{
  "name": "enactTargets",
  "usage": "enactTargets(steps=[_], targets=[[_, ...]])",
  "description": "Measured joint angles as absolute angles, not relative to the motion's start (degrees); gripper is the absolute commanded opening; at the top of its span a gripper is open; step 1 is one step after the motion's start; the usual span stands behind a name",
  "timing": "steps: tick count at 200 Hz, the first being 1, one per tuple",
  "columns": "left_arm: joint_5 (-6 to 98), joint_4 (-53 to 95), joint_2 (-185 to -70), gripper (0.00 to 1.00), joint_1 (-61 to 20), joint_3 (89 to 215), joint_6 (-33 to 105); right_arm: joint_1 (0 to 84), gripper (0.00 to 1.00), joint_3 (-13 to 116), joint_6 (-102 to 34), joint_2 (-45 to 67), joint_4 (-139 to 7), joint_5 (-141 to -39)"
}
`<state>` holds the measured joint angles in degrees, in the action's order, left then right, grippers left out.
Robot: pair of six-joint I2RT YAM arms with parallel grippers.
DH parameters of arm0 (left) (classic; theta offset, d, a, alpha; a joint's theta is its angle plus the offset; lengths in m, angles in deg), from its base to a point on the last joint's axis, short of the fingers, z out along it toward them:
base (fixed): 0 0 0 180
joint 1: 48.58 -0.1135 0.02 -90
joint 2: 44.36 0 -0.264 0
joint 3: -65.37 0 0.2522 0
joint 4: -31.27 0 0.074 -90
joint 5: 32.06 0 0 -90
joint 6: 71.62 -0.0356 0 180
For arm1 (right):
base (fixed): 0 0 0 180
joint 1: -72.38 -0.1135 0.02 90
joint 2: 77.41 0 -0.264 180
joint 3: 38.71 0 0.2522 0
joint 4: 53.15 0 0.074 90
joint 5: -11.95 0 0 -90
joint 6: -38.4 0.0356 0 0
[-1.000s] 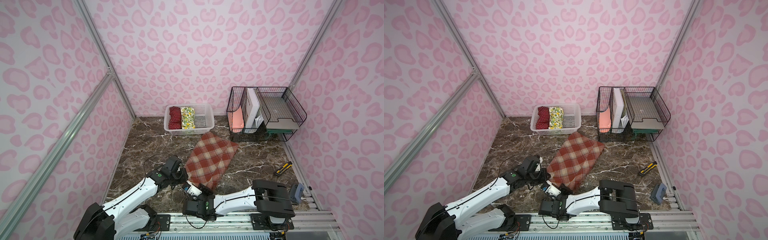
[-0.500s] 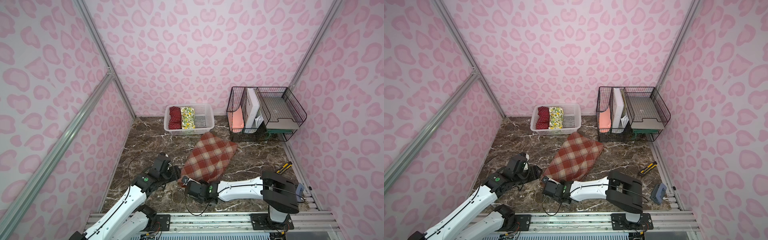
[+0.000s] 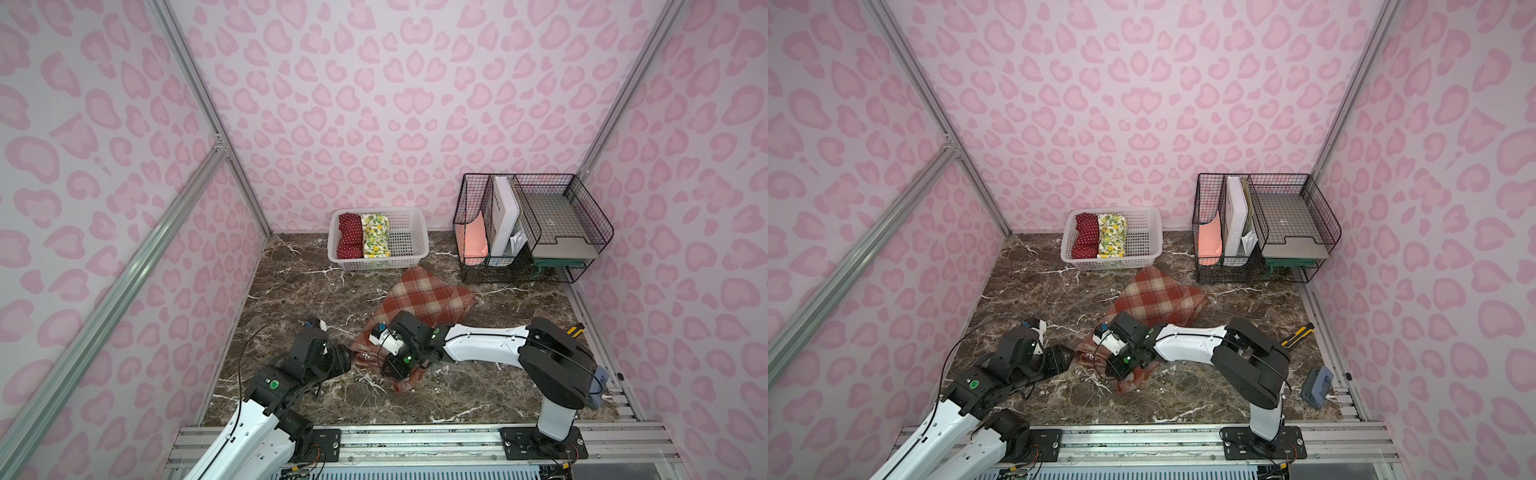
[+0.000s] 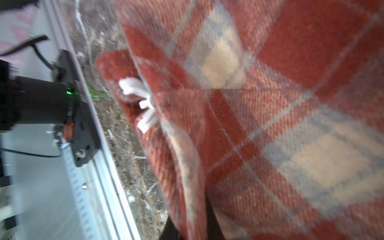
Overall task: Roll up the skirts
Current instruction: Roll the skirt at the center of the board.
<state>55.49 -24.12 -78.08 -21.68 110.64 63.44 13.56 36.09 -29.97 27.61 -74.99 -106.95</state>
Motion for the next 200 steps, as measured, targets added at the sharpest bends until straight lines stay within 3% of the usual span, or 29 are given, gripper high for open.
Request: enactTargets(steps=[36,61,126,200], targets=[[52.7,-23.9,-77.5,0.50,-21.6,108.5,63.7,18.5,0.00,34.9,-24.1,29.7,-68.6,-119.5],[52.4,-22.1,-77.3,0.50,-21.3,106.4,64.8,21.6,0.00,34.3,-21.6,32.2,-65.7,-124.8],[52.6,-10.3,-83.5,0.74,-18.4,102.2,67.7,27.9,0.00,33.1,-20.4,38.7,-60.9,-132.3],[56.9,6.9,-97.2,0.76,-16.7,99.9,67.9,28.6,0.00,32.9,-20.4,41.1,-57.9,-135.6]])
